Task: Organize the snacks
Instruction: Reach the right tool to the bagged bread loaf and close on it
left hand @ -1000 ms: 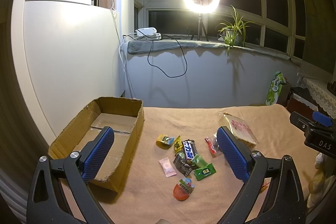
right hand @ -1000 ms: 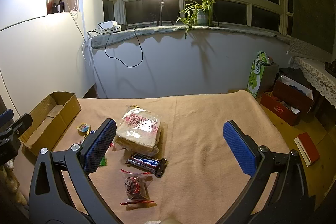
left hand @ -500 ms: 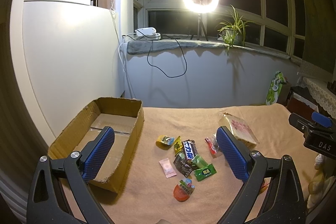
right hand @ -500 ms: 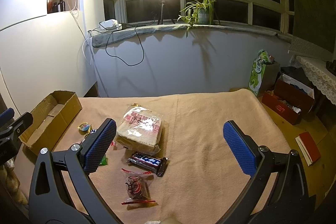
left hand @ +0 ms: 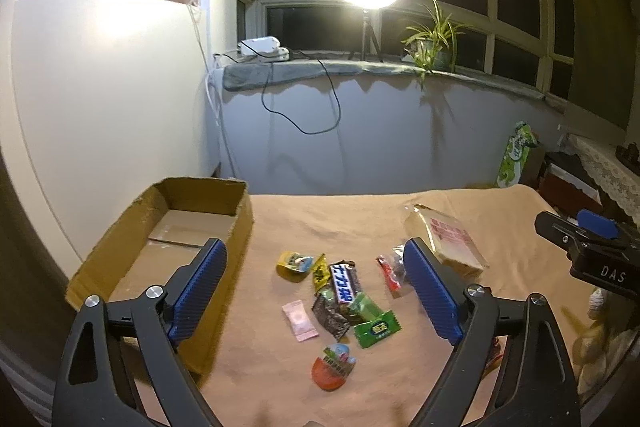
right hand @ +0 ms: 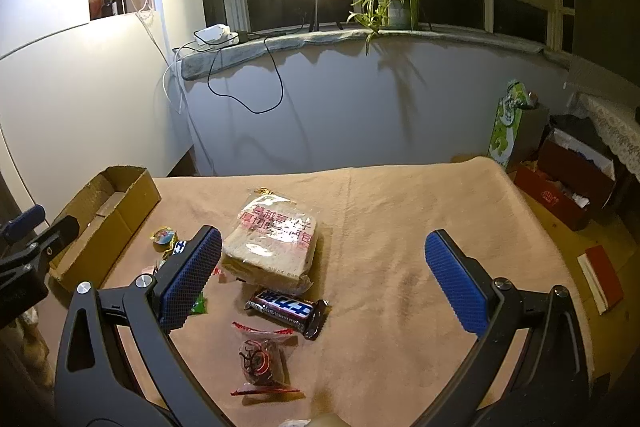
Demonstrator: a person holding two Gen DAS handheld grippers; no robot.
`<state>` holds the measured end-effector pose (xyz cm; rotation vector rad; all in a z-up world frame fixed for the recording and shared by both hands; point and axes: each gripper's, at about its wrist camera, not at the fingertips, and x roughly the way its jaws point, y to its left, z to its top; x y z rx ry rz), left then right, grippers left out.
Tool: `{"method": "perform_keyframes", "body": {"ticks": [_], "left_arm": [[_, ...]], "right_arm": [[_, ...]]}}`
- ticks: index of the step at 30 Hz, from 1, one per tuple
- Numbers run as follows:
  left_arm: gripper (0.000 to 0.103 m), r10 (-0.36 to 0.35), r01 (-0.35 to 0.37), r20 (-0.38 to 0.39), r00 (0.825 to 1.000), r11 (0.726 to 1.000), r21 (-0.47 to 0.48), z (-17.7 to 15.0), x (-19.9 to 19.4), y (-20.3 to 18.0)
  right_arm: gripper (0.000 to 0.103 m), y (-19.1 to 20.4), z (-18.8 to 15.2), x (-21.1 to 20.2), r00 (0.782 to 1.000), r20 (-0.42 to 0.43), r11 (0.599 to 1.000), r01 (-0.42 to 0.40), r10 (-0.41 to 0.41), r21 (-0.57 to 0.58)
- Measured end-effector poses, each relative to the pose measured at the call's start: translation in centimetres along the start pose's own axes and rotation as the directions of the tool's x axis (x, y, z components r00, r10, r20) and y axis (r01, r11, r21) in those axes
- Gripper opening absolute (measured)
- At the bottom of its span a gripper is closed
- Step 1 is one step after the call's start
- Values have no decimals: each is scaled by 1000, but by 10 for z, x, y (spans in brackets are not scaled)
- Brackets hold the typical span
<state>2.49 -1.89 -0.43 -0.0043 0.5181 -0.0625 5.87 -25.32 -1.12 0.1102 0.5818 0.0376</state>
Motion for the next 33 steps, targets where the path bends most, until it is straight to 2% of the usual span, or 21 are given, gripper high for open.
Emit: {"method": "perform_keyframes", "body": {"ticks": [4,7,10,13,18,23,27,33], "left_arm": [[85,-42,42,-33,999,999,6,1,13,-8],[80,-85,85,-67,994,996,-3,2,24,-13],[75,-139,139,-109,984,990,-14,3,38,-19],[70,-205,201,-162,965,979,-45,4,54,-24],[62,-301,285,-240,923,953,-99,5,83,-36],[53,-352,335,-302,886,936,-108,3,107,-56],[44,-371,357,-344,863,928,-106,2,121,-66],[42,-404,385,-382,831,914,-128,4,137,-71]], "right_arm": [[103,-18,2,16,996,-50,996,-66,69,60],[103,-23,3,29,993,-86,996,-73,78,56],[103,-29,3,47,985,-142,994,-89,98,64],[102,-40,3,66,968,-189,982,-139,162,128],[91,-53,-4,104,924,-266,949,-215,274,230],[71,-61,-15,137,866,-322,901,-272,383,338],[66,-57,-20,152,832,-340,874,-305,438,378],[58,-54,-21,167,785,-341,821,-343,517,455]]}}
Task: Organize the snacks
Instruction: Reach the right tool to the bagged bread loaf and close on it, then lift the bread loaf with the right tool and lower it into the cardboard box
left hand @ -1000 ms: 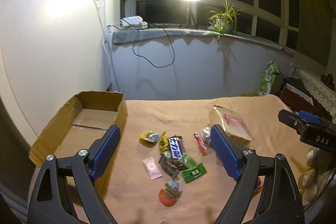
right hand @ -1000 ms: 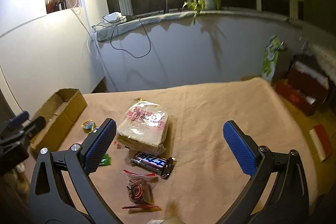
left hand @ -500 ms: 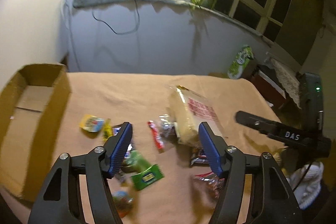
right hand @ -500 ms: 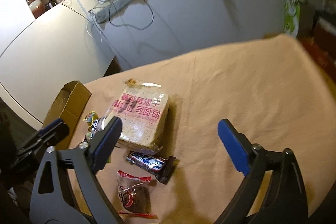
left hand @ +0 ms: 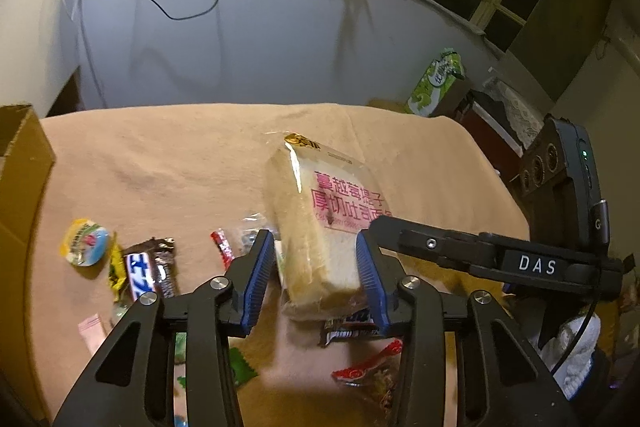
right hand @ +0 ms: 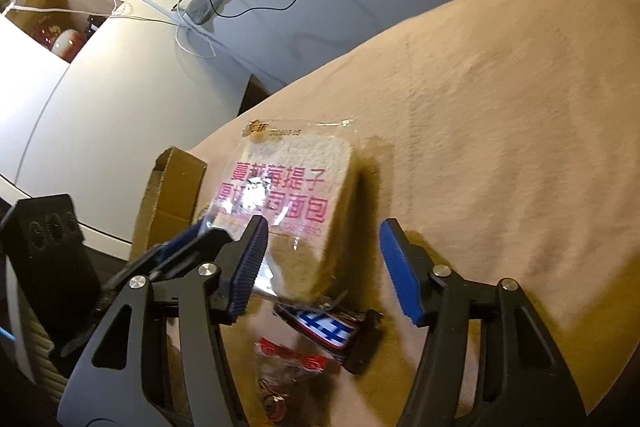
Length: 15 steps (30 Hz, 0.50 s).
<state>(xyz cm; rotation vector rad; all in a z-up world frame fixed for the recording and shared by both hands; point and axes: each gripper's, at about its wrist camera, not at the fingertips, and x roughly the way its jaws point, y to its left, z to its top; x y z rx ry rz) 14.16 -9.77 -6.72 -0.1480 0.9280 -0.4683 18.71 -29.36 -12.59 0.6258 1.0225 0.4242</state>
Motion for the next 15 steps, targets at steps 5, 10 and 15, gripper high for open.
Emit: {"method": "perform_keyframes", "body": {"ticks": [5,10,15], "left_arm": [[42,-12,13,-33,999,1000,17,2,10,-1],[42,-9,11,-31,999,999,49,0,6,-8],[42,-19,19,2,1000,998,52,-3,-7,-8]], "right_arm": [[50,-2,6,11,999,-15,999,-37,38,35],[48,7,8,6,1000,-8,1000,-17,17,13],[47,18,6,-5,1000,6,1000,2,-2,-8]]}}
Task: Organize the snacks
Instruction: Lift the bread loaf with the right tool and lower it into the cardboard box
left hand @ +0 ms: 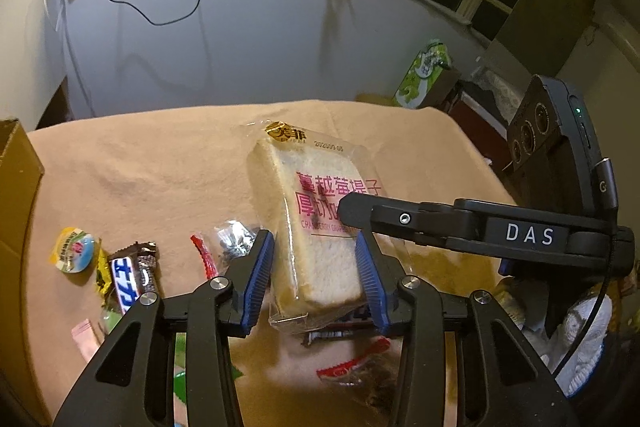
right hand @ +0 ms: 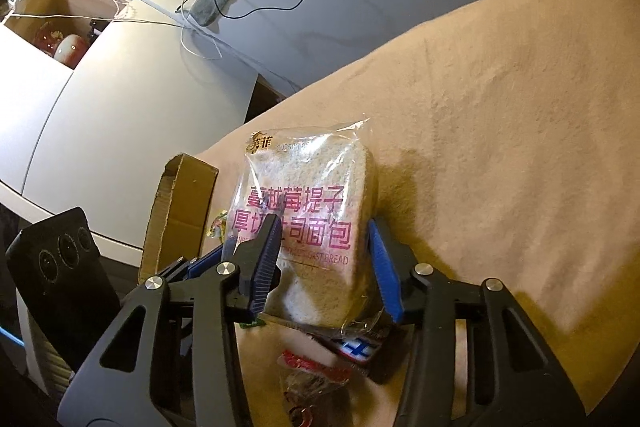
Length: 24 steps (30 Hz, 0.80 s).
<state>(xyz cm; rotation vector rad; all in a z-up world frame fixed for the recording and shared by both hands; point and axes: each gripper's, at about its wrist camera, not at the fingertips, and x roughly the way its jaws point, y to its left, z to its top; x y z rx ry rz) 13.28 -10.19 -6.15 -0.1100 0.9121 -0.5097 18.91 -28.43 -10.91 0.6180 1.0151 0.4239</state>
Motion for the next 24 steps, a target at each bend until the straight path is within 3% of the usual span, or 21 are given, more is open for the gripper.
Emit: {"method": "perform_keyframes", "body": {"ticks": [13,24], "left_arm": [[42,36,-28,169,985,999,-46,-14,-79,32],[41,170,-123,260,950,974,-188,-41,-149,103]], "right_arm": [[46,99,-8,-4,999,33,986,11,-5,-164],[46,209,-30,55,997,-53,940,-66,51,-335]]}}
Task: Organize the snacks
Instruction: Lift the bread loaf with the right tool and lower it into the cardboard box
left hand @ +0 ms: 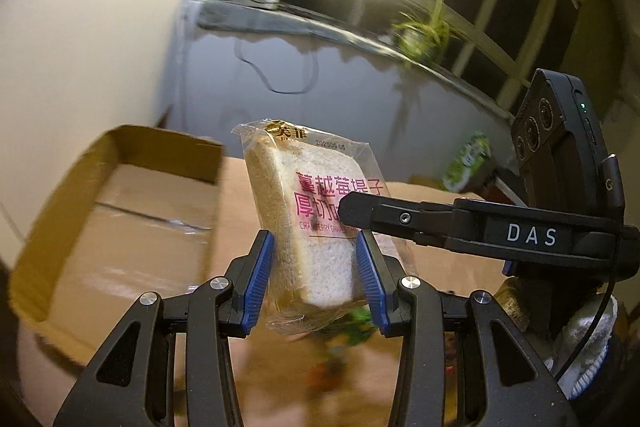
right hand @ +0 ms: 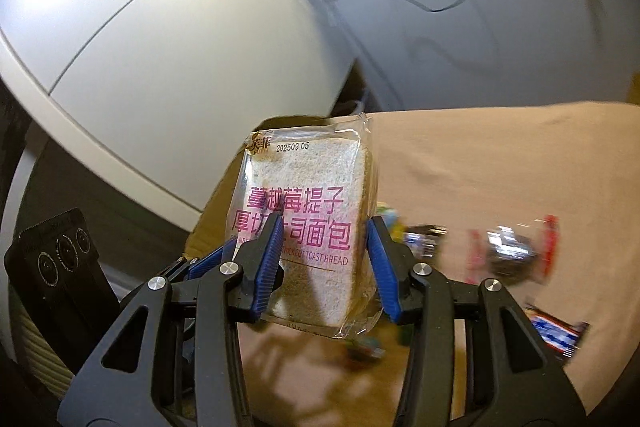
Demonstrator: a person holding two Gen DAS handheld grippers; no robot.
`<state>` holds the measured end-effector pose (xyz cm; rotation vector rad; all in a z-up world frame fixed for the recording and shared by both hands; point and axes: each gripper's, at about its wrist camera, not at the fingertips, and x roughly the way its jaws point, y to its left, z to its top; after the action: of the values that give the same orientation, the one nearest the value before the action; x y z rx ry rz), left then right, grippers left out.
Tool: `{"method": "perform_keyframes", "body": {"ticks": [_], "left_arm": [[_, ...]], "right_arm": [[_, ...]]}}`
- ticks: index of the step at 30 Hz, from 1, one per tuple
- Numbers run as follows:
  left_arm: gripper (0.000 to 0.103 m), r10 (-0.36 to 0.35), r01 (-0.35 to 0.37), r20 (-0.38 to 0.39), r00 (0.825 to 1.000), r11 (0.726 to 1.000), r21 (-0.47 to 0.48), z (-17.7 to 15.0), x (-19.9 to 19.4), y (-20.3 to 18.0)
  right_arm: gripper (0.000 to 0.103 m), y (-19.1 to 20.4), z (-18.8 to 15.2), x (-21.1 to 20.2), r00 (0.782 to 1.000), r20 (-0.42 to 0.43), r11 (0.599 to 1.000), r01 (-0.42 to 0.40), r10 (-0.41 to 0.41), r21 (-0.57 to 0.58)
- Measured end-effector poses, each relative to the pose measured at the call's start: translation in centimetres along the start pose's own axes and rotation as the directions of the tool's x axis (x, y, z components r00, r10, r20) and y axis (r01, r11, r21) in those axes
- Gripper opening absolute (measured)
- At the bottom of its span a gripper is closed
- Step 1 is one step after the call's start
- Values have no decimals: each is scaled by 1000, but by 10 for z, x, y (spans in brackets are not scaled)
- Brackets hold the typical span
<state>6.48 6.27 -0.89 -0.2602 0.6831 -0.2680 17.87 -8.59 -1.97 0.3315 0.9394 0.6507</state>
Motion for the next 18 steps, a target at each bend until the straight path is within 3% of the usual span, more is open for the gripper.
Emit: {"method": "perform_keyframes", "body": {"ticks": [7,18], "left_arm": [[41,84,-82,36,996,994,-75,-3,-26,51],[41,170,-164,20,985,972,-167,-22,-44,109]], "right_arm": [[46,47,4,44,997,-64,996,-52,48,-71],[46,95,-2,109,983,-167,988,-96,76,-117]]}}
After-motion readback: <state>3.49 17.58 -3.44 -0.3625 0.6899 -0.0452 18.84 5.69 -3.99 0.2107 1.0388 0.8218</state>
